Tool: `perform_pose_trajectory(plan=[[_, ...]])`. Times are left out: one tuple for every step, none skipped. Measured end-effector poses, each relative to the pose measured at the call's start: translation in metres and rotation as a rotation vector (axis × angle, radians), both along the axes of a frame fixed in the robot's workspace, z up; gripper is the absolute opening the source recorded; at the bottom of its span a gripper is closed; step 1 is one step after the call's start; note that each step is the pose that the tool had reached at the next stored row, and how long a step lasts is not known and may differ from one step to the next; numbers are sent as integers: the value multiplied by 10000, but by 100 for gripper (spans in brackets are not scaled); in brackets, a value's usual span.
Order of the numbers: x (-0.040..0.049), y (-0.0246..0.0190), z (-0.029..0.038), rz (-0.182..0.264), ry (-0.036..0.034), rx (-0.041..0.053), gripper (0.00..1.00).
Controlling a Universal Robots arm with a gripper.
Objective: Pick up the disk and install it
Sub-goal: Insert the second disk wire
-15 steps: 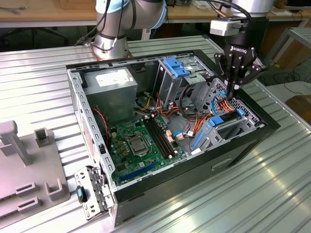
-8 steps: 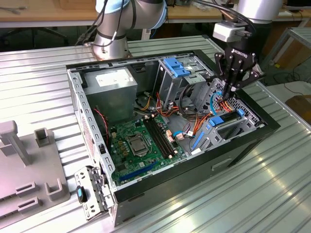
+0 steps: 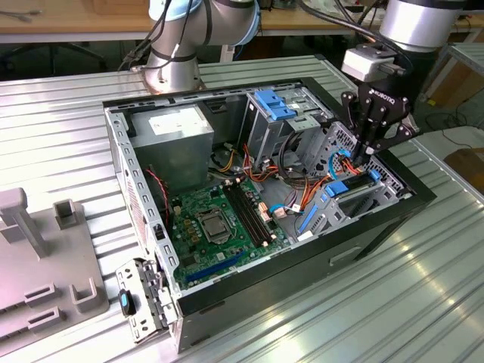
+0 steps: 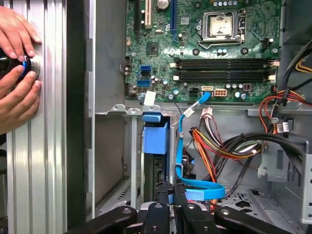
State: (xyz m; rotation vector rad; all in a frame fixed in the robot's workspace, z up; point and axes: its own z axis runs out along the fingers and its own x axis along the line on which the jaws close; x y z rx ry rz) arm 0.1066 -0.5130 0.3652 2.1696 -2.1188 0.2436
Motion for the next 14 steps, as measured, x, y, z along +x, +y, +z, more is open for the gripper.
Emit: perform_pose_trajectory(plan=[[-1, -38, -7, -1, 0, 1, 16], [-1, -64, -12, -1, 0, 4, 16], [-1, -85, -14, 0, 0, 8, 16], [-1, -86, -15, 0, 0, 8, 16], [-1, -86, -15, 0, 0, 9, 16], [-1, -86, -14, -1, 0, 7, 16], [-1, -87, -15, 0, 0, 8, 16], [-1, -87, -15, 0, 0, 8, 16], [-1, -87, -15, 0, 0, 7, 16], [-1, -87, -15, 0, 0, 7, 16], [-1, -87, -15, 0, 0, 8, 16], [-1, -87, -15, 1, 0, 8, 16], [-1, -87, -15, 1, 1, 7, 16], [-1, -87, -15, 1, 0, 8, 16]])
